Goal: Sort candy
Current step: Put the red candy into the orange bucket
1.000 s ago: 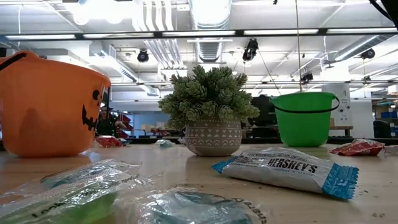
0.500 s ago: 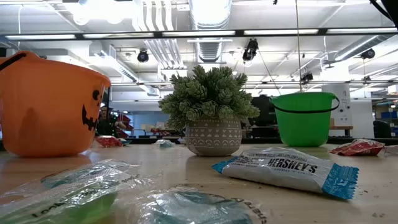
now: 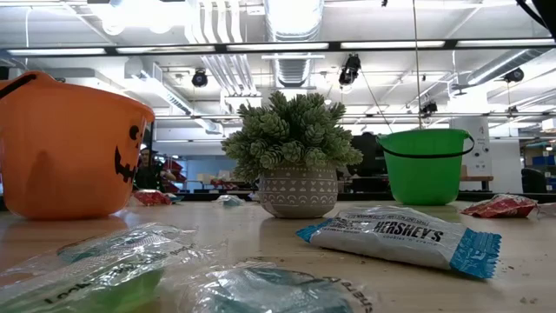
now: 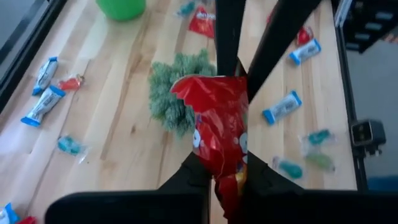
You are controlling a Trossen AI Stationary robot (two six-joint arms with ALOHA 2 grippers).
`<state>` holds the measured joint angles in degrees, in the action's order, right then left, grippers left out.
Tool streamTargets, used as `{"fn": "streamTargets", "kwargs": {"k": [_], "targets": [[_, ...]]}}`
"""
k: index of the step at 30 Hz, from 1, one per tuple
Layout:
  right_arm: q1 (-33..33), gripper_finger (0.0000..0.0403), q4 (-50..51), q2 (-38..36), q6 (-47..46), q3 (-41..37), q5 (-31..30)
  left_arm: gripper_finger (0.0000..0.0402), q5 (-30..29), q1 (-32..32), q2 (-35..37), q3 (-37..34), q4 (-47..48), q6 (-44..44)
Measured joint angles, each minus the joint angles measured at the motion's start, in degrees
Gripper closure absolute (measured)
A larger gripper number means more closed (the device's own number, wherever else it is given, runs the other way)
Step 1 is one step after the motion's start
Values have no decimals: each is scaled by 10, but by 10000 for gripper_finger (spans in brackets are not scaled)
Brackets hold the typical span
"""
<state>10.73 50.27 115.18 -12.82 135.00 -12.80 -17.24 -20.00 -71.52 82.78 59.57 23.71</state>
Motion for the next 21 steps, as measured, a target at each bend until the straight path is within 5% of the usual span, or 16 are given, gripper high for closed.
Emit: {"fn": "streamTargets", "kwargs": {"k": [11, 21], "targets": [[-12, 275, 9, -2, -33, 0, -7, 399, 28, 0, 41, 0, 149, 6], [-34, 257, 81, -3, -106, 0, -8, 400, 128, 0, 91, 0, 256, 3]]}}
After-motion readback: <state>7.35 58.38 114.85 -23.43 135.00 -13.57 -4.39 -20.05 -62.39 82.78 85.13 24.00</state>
